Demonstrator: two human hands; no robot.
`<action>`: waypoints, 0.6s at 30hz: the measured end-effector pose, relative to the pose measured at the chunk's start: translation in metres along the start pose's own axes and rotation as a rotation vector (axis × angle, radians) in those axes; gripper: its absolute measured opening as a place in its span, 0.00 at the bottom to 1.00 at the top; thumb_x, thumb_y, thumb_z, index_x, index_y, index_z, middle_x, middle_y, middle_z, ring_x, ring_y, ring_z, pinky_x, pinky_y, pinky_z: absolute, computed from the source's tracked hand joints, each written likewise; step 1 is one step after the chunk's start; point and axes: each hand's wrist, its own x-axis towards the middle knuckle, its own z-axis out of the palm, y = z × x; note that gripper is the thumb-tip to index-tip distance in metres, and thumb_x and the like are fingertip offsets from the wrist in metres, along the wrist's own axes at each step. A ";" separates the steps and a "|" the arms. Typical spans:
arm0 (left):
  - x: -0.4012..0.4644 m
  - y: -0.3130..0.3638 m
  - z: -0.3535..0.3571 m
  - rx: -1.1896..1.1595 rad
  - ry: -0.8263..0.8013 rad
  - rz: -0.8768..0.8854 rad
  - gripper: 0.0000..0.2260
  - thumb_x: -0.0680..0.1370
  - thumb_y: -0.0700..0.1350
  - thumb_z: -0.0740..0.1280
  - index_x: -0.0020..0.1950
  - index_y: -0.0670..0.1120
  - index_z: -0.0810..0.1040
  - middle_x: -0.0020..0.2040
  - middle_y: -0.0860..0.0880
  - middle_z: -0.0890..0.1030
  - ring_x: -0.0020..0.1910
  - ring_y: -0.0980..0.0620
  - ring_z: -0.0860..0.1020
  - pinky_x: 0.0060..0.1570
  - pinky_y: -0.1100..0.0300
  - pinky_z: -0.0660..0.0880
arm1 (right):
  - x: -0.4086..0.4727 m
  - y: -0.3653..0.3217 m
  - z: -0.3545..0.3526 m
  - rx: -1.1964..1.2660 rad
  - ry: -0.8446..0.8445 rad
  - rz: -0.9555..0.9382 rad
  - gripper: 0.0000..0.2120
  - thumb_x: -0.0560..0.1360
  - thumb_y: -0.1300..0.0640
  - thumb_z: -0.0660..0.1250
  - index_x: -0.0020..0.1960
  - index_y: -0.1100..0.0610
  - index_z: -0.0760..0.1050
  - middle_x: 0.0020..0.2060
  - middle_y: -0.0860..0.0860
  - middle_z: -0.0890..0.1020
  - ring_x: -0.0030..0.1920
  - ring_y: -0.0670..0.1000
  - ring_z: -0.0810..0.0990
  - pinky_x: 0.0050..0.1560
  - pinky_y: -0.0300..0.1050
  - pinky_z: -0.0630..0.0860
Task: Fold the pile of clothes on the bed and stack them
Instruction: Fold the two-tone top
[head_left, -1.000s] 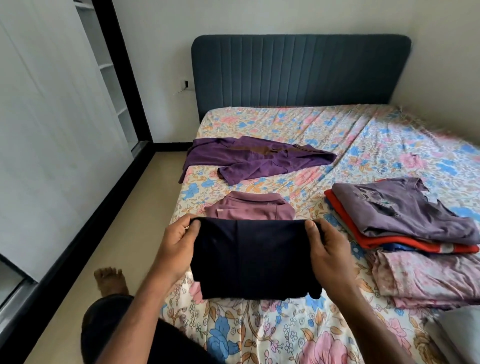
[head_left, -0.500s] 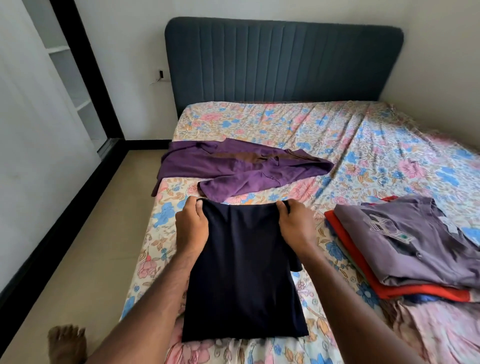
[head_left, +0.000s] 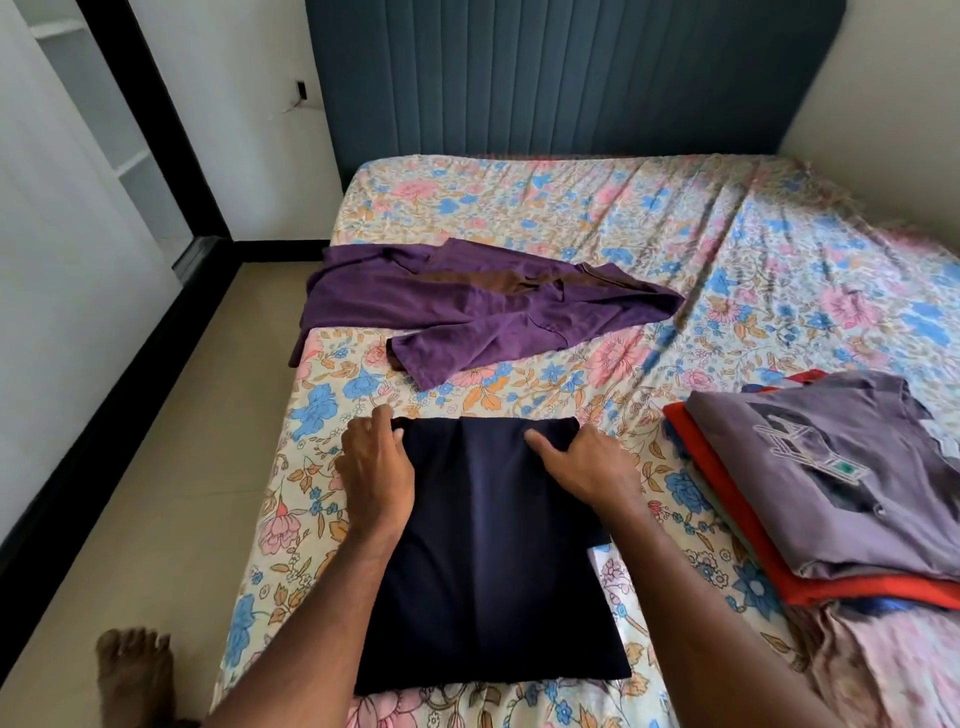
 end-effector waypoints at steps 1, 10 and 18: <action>-0.002 0.002 -0.005 0.013 0.028 0.045 0.09 0.79 0.39 0.68 0.59 0.45 0.76 0.54 0.42 0.77 0.54 0.41 0.76 0.47 0.43 0.73 | 0.001 0.006 -0.006 0.122 -0.102 -0.031 0.36 0.69 0.25 0.66 0.54 0.58 0.80 0.49 0.53 0.84 0.51 0.57 0.83 0.55 0.54 0.81; -0.063 0.062 -0.037 -0.301 -0.408 0.288 0.26 0.78 0.64 0.49 0.71 0.59 0.74 0.74 0.56 0.71 0.75 0.57 0.65 0.68 0.49 0.60 | -0.062 0.014 -0.026 1.358 -0.341 -0.101 0.12 0.80 0.61 0.68 0.61 0.66 0.78 0.54 0.64 0.85 0.52 0.61 0.86 0.47 0.48 0.84; -0.110 0.146 -0.081 -1.290 -0.561 0.073 0.20 0.85 0.58 0.53 0.77 0.58 0.65 0.75 0.64 0.68 0.75 0.63 0.64 0.74 0.57 0.65 | -0.131 -0.023 -0.145 0.810 0.065 -0.357 0.03 0.78 0.60 0.72 0.46 0.57 0.82 0.39 0.51 0.87 0.41 0.51 0.87 0.42 0.49 0.82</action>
